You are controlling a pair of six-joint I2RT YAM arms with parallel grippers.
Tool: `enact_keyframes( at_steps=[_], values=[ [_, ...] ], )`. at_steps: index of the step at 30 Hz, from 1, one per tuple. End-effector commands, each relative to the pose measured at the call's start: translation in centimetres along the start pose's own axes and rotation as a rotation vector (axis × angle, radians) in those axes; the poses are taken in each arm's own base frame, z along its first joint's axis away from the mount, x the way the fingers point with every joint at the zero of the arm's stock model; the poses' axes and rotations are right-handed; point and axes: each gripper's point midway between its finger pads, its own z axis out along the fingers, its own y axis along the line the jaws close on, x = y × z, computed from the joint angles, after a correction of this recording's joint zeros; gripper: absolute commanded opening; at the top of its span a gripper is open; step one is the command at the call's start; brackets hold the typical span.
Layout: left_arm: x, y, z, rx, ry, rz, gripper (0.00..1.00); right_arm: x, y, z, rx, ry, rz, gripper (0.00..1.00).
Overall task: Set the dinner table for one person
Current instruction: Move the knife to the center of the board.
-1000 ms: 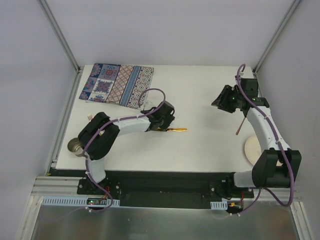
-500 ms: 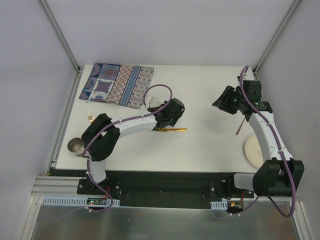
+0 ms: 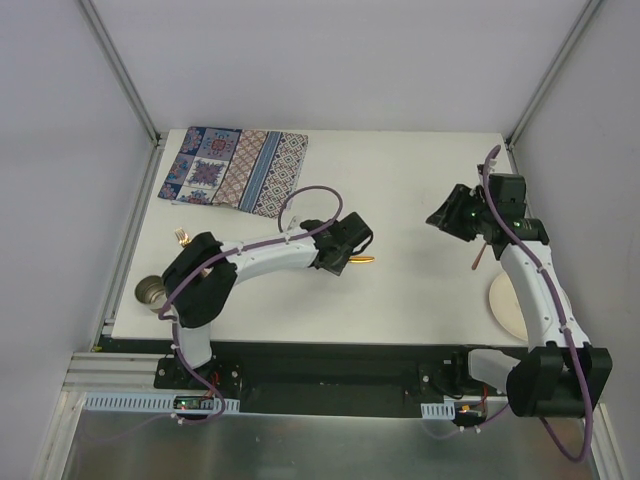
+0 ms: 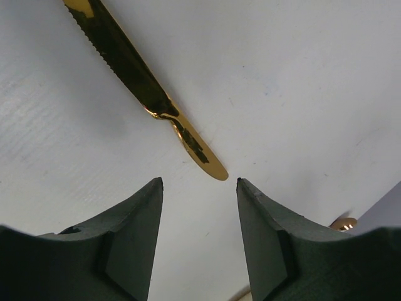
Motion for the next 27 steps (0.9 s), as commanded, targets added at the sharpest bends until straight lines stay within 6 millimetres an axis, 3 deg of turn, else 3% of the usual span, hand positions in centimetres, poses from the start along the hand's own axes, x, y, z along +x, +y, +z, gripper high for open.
enact_keyframes(
  at_steps=[1, 27],
  values=[
    [-0.2, -0.4, -0.2, -0.039, -0.036, -0.071, 0.50, -0.7, 0.4, -1.6, -0.001, -0.057, 0.002, 0.45],
    [1.2, 1.7, 5.1, -0.186, -0.047, -0.218, 0.48, 0.0, -0.3, -1.1, 0.003, -0.033, -0.008, 0.45]
  ],
)
